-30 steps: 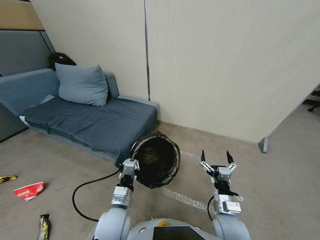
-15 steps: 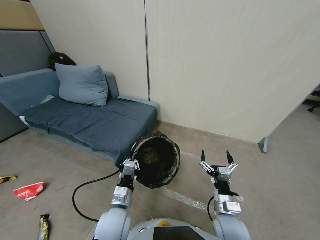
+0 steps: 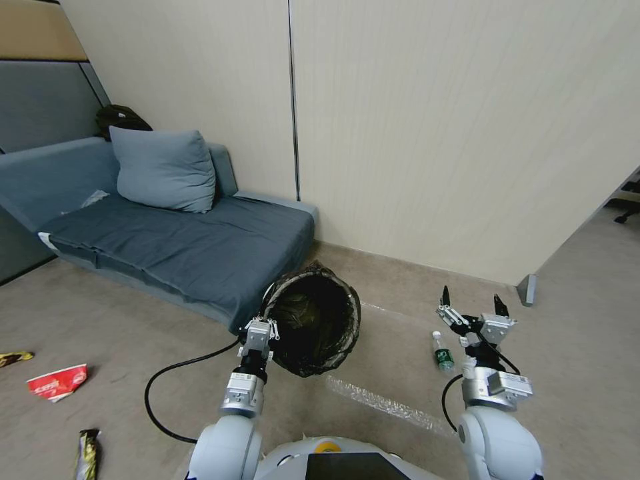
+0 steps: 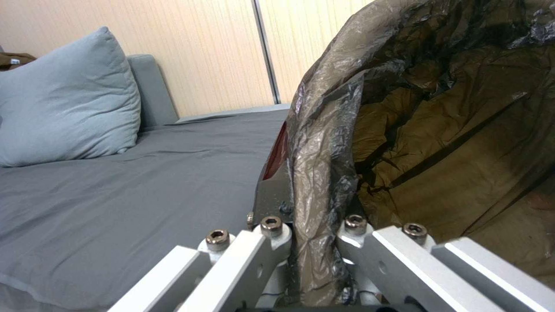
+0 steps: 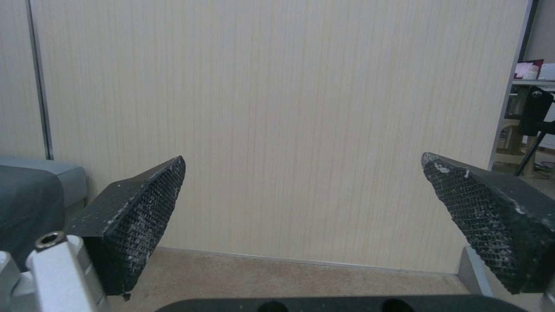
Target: Pick up the trash bin, then pick up the garbage from the floor and place it into the trash bin.
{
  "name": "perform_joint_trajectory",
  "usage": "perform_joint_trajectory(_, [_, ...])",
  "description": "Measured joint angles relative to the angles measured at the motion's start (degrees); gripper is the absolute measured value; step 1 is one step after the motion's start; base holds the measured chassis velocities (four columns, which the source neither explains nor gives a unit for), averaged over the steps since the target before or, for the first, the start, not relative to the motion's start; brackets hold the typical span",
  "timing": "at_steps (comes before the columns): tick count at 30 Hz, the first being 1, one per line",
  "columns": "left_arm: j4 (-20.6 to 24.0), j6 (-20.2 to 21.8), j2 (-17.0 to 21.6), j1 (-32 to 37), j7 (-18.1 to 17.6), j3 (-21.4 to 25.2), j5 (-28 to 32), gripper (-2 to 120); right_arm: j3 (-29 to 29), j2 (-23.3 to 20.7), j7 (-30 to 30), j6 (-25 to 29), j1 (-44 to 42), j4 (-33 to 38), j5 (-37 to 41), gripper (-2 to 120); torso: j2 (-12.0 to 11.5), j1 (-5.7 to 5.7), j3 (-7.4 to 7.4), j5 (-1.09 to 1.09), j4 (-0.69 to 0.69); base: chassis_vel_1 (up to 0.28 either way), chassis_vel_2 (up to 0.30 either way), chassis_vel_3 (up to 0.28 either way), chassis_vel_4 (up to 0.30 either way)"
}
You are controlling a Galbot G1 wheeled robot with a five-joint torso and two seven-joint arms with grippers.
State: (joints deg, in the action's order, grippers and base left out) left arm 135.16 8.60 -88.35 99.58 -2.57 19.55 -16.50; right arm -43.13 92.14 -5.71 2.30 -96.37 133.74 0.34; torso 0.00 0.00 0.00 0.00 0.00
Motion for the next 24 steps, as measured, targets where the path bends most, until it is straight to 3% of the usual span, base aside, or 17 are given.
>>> perform_joint_trajectory(11, [0.0,0.0,0.0,0.0,0.0,0.0,0.0,1,-0.98,-0.13,0.15,-1.12,0.9,-1.24,0.2,100,0.0,0.0,0.0,0.0,-0.01,0.0,0.0,0.0,0.0])
perform_joint_trajectory(24, [0.0,0.0,0.0,0.0,0.0,0.0,0.0,1,-1.89,-5.31,0.05,-6.3,5.57,-13.52,3.13,100,0.0,0.0,0.0,0.01,0.0,0.0,0.0,0.0,0.0])
